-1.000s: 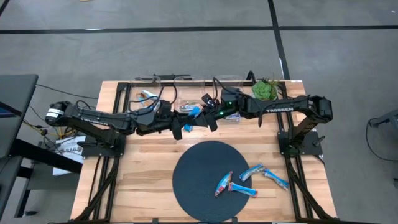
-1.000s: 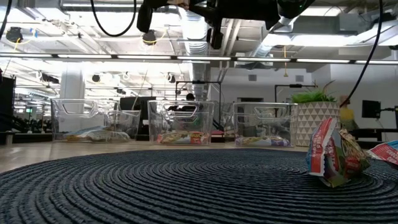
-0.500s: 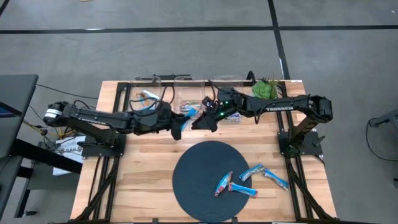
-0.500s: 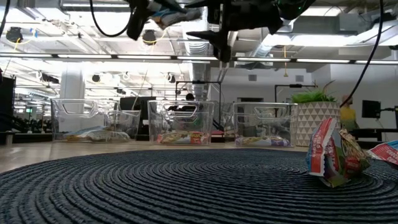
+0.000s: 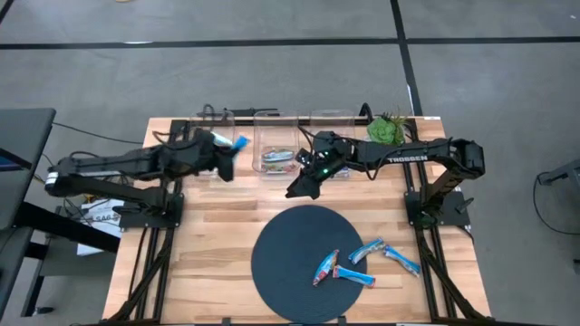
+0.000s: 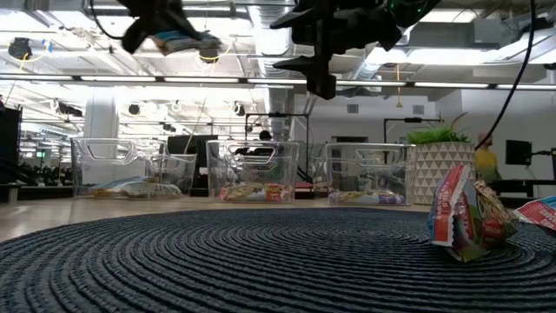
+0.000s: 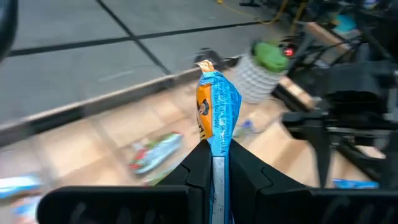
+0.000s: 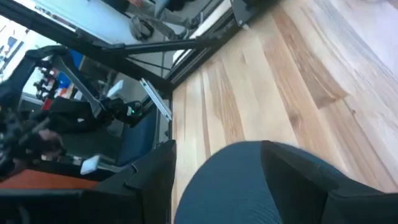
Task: Pick and place Granola Bars by type
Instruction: Put the yellow granola bar into the left transparent bin
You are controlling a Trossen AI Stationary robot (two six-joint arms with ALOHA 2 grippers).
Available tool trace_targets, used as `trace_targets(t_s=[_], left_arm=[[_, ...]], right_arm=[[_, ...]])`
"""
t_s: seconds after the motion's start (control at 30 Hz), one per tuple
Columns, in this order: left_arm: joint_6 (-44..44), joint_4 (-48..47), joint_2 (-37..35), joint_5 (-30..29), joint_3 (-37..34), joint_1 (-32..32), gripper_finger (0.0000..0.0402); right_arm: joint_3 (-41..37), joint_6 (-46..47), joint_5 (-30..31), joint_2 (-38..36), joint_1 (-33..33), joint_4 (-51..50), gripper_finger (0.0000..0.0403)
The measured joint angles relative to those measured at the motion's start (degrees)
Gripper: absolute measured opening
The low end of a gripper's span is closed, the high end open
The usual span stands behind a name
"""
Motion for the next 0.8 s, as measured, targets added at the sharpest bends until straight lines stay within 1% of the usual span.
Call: trace_targets(t_s=[0.17, 0.33, 0.57, 0.8], left_arm=[[1.7, -9.3, -6.6, -0.2, 0.0, 3.9, 0.0027], [3.9, -16.1, -10.3, -0.7, 0.0, 9.0, 0.0027], [8.0, -21.0, -12.6, -0.3, 0.0, 14.8, 0.0027], [17.7, -21.9, -12.7, 2.8, 0.0, 19.2, 0.0027]], right_arm=[[0.0, -0.8, 0.0, 0.0, 0.0, -1.7, 0.0224], [0.0, -1.2, 0.1, 0.0, 0.0, -3.3, 0.0220], [0.0, -1.1, 1.1, 0.0, 0.0, -5.1, 0.0215], [0.0, -1.0, 1.7, 0.0, 0.0, -5.1, 0.0212]])
